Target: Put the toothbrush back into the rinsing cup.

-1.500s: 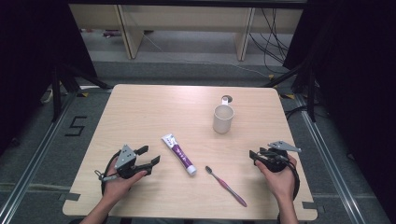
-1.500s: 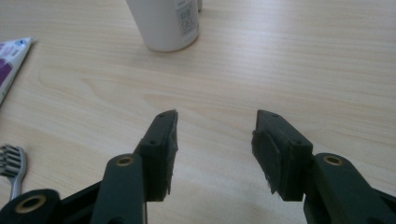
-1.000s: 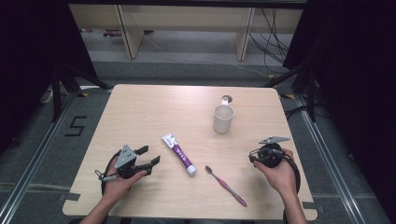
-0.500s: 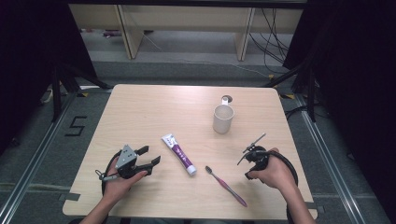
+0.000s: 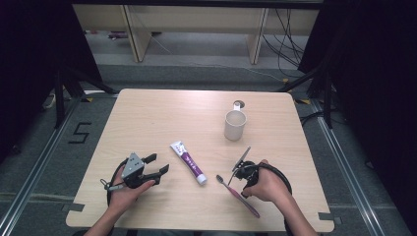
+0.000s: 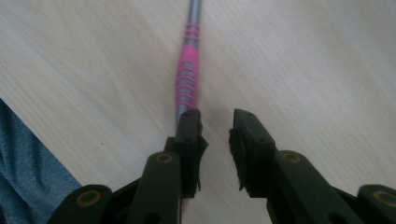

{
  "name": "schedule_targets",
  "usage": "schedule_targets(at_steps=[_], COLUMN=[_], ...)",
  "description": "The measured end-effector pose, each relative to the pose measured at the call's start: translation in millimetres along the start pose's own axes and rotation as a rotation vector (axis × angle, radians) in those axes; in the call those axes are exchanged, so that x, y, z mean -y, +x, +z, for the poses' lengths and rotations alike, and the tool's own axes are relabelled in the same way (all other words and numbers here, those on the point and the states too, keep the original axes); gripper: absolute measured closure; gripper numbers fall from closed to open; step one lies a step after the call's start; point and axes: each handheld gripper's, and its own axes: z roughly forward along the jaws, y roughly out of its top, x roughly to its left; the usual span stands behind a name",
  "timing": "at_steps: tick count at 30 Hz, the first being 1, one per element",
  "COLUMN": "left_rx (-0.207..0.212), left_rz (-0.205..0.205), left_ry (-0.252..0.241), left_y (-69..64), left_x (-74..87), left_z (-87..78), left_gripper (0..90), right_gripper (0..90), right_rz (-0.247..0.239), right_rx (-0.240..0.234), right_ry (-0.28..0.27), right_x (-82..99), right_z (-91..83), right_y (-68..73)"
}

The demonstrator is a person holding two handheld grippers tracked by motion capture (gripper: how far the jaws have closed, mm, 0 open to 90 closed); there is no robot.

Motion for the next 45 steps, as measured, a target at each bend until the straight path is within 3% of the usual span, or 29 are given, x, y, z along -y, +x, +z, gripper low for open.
schedule_targets(at_steps=[1,4,5,6,7,10,12,16,19,23,25,26,27,28,29,32,33,38,40,41,43,45], left_rx=[-0.001,0.0,0.0,0.0,0.0,-0.002,-0.001,-0.001,-0.001,-0.001,-0.001,0.0,0.0,0.0,0.0,0.0,0.0,-0.001,-0.001,0.0,0.0,-0.001], left_rz=[0.0,0.0,-0.001,0.0,0.0,0.001,0.001,-0.001,0.0,-0.001,-0.002,-0.001,-0.002,0.0,-0.001,-0.002,-0.002,0.0,0.0,-0.001,-0.001,-0.001], left_ry=[-0.001,0.0,0.0,0.0,0.0,0.002,0.002,0.002,0.001,0.0,0.001,0.001,0.001,0.0,0.0,0.0,0.001,0.001,0.0,0.0,0.0,0.0], left_y=[0.1,0.2,0.1,0.1,-0.1,-0.1,-0.1,-0.1,-0.1,0.0,0.2,0.2,0.1,0.2,0.2,0.3,0.3,-0.1,0.1,0.1,0.2,0.2], left_x=[0.0,0.0,0.0,0.0,0.0,0.0,0.0,0.0,0.0,0.0,0.0,0.0,0.0,0.0,0.0,0.0,0.0,0.0,0.0,0.0,0.0,0.0], left_z=[0.0,0.0,0.1,0.1,0.1,0.1,0.1,0.3,0.1,0.1,0.1,0.1,0.1,0.0,0.0,0.0,0.1,0.0,0.0,0.0,0.0,0.1], left_gripper=[32.8,32.8,32.8,32.8,32.8,32.8,32.8,32.8,32.8,32.7,32.8,32.8,32.8,32.8,32.7,32.7,32.7,32.7,32.7,32.7,32.7,32.7], right_gripper=[72.6,72.7,72.6,72.8,72.9,72.8,72.4,71.7,71.6,71.8,72.1,72.2,72.4,73.1,73.8,76.2,76.8,79.0,79.2,79.3,79.3,79.4], right_rz=[0.01,-0.04,-0.012,-0.026,-0.032,-0.003,-0.025,-0.015,-0.038,-0.014,-0.066,-0.019,-0.041,-0.023,-0.039,0.004,-0.023,-0.007,0.057,0.02,0.075,0.089], right_rx=[-0.007,-0.003,-0.011,-0.015,-0.012,-0.006,-0.011,-0.016,-0.025,-0.013,-0.005,-0.011,-0.015,-0.01,-0.006,0.001,0.003,0.012,-0.011,-0.009,-0.024,-0.028], right_ry=[0.005,0.017,0.036,0.007,0.018,0.025,0.018,0.003,-0.001,0.028,0.021,0.031,0.03,0.028,0.024,0.041,0.028,0.025,0.038,0.015,0.019,0.001], right_x=[-1.4,-3.8,-5.0,-4.5,-5.7,-7.0,-7.8,-9.4,-11.9,-15.4,-16.3,-17.5,-17.9,-18.4,-19.0,-20.5,-20.9,-21.2,-21.0,-20.1,-18.5,-17.5], right_z=[1.4,6.9,7.4,9.0,8.3,8.2,8.3,8.0,9.3,12.4,14.3,14.6,15.4,16.7,17.7,18.5,19.1,19.3,17.1,19.2,18.1,15.1], right_y=[2.9,2.9,5.3,4.3,4.5,7.7,7.2,10.4,10.1,13.1,8.9,12.6,10.2,11.0,9.3,11.7,9.7,9.7,13.5,9.0,10.7,9.8])
